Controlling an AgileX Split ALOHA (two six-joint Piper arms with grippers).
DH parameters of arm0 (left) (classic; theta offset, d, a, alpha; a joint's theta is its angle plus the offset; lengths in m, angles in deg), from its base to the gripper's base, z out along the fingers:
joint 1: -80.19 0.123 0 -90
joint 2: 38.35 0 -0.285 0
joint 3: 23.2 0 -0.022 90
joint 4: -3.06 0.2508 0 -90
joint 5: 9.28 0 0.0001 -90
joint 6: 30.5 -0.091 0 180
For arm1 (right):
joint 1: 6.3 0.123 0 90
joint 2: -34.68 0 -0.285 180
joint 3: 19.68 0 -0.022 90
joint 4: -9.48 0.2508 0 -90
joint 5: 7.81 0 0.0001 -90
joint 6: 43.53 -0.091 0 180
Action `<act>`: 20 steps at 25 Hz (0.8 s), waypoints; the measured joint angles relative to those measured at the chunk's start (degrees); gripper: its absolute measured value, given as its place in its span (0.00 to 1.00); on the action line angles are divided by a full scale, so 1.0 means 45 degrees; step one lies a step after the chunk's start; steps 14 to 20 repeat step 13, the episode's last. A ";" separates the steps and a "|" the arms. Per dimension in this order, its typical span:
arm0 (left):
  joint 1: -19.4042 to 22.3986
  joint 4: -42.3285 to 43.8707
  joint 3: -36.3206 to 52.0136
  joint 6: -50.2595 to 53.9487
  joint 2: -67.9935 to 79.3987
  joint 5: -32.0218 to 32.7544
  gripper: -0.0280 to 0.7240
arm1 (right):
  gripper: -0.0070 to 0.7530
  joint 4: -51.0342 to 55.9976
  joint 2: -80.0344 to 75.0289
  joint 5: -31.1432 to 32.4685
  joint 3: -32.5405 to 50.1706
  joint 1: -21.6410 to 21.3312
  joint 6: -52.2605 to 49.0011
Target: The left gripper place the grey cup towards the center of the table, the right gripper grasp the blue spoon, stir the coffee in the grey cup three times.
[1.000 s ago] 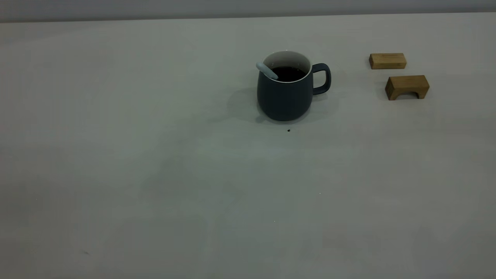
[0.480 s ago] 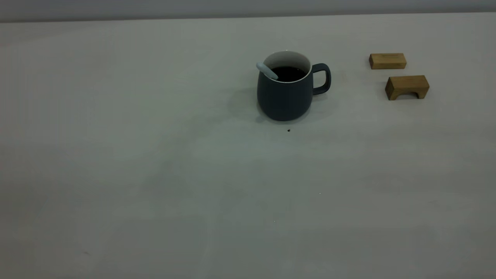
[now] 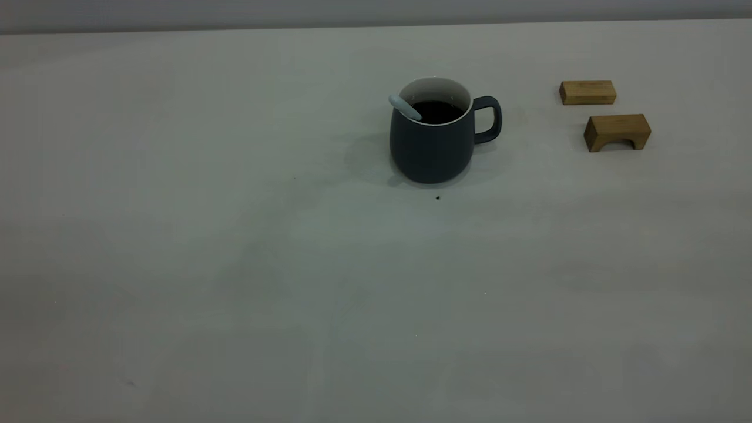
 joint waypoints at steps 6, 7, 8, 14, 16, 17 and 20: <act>0.0000 0.0000 0.0000 0.0000 0.0000 0.0000 0.82 | 0.31 0.0000 0.0086 0.0000 0.0000 0.0018 0.0040; 0.0000 0.0000 0.0000 0.0000 0.0000 0.0000 0.82 | 0.31 -0.0012 0.0086 0.0000 0.0000 0.0076 0.0040; 0.0000 0.0000 0.0000 0.0000 0.0000 0.0000 0.82 | 0.31 -0.0012 0.0086 0.0000 0.0000 0.0134 0.0040; 0.0000 0.0000 0.0000 0.0000 0.0000 0.0000 0.82 | 0.32 -0.0012 0.0086 0.0000 0.0000 0.0308 0.0076; 0.0000 0.0000 0.0000 0.0000 0.0000 0.0000 0.82 | 0.32 -0.0012 0.0086 0.0000 0.0000 0.0308 0.0076; 0.0000 0.0000 0.0000 0.0000 0.0000 0.0000 0.82 | 0.32 -0.0012 0.0086 0.0000 0.0000 0.0308 0.0076; 0.0000 0.0000 0.0000 0.0000 0.0000 0.0000 0.82 | 0.32 -0.0012 0.0086 0.0000 0.0000 0.0308 0.0076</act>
